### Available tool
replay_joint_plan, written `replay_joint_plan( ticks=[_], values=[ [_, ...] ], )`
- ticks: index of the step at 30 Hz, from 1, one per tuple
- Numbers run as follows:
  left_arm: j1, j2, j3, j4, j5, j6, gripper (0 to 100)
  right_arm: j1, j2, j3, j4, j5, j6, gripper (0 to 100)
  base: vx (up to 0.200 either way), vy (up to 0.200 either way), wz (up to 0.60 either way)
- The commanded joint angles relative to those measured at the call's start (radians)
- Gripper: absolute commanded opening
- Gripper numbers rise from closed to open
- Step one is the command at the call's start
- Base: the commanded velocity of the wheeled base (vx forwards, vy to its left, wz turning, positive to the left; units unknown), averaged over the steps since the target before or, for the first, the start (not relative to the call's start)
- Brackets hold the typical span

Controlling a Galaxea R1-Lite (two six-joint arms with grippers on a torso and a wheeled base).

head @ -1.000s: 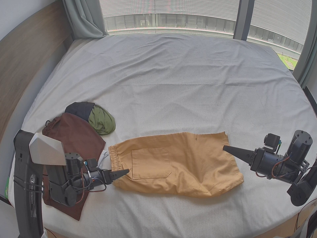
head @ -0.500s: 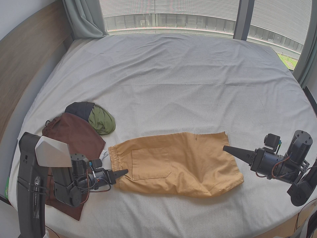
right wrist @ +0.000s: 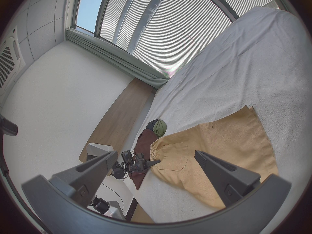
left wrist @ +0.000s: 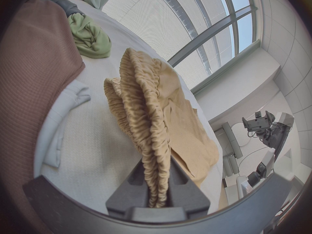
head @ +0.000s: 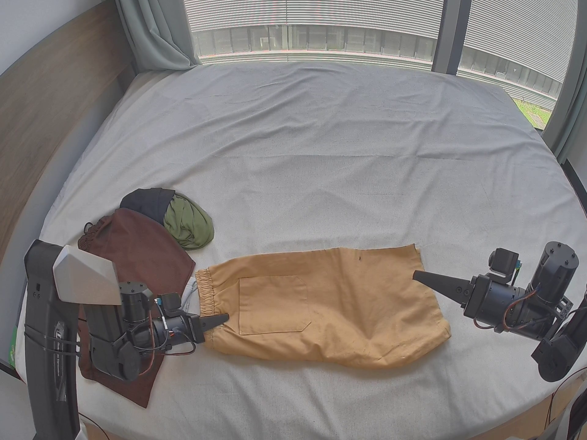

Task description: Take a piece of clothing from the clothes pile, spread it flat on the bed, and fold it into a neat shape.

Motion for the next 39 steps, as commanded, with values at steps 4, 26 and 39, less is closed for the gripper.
replay_joint_plan(
  ticks=[4,26,39],
  values=[
    [0.053,-0.080,0.060,-0.001,-0.049,0.004,0,0.001,0.004,0.003,0.000,0.000,0.000,100,0.000,0.000,0.00],
    [0.142,-0.175,0.188,0.000,-0.118,0.079,0,0.003,0.015,0.003,0.000,0.000,0.000,100,0.000,0.000,0.00],
    [0.124,-0.210,0.193,0.000,-0.122,0.074,0,0.003,0.042,0.003,0.000,0.002,0.000,100,0.000,0.000,0.00]
  ],
)
